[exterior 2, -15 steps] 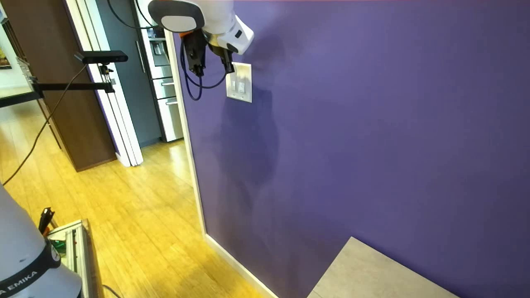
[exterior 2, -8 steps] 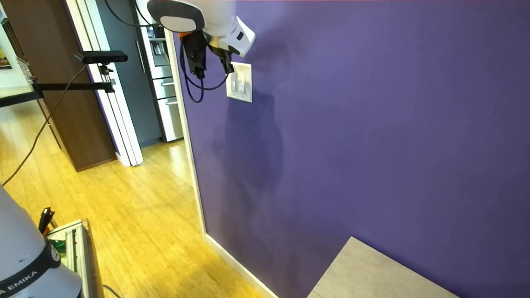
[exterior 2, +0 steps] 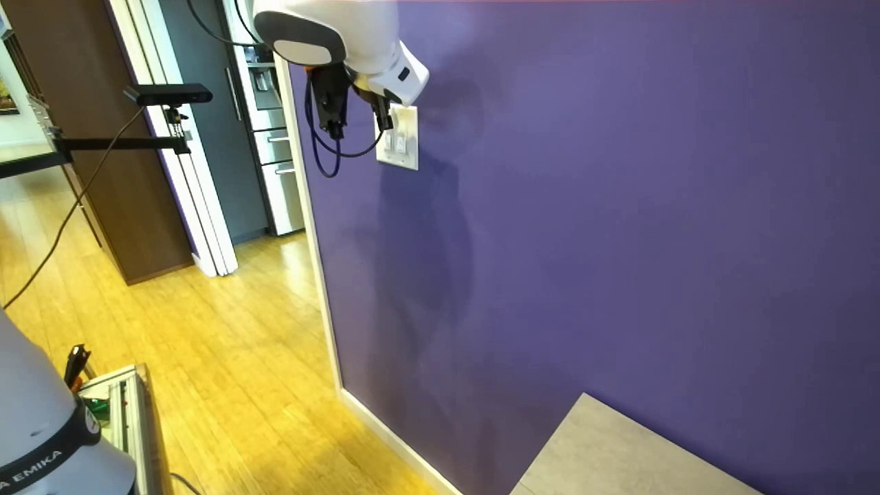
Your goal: Turn on the light switch on the left
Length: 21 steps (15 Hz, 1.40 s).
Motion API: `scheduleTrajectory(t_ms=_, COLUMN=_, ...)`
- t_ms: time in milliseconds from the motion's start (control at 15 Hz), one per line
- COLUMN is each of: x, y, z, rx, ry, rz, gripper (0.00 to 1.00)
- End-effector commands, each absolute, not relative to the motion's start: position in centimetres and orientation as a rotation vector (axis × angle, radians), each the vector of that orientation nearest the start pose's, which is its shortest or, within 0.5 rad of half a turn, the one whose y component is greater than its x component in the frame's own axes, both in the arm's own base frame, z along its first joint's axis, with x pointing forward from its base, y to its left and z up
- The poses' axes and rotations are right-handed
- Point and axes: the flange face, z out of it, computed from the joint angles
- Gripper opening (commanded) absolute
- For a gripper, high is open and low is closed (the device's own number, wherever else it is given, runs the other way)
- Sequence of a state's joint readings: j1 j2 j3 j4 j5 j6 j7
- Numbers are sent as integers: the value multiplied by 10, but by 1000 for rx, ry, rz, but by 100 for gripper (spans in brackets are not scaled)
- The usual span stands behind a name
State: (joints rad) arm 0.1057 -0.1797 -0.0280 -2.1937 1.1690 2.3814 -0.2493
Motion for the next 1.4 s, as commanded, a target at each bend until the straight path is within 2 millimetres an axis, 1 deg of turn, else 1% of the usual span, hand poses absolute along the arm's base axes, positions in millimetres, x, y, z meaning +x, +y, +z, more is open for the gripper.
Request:
scheduleTrajectory(t_ms=0, x=537, y=45, z=499, rx=-2080, ry=508, rz=-466, gripper=0)
scheduleTrajectory(t_ms=200, x=539, y=44, z=491, rx=-2051, ry=532, rz=-443, gripper=0)
scheduleTrajectory(t_ms=667, x=542, y=48, z=482, rx=-2000, ry=554, rz=-404, gripper=0)
scheduleTrajectory(t_ms=1133, x=540, y=49, z=477, rx=-2008, ry=556, rz=-344, gripper=0)
scheduleTrajectory(t_ms=1333, x=540, y=48, z=477, rx=-1995, ry=545, rz=-338, gripper=0)
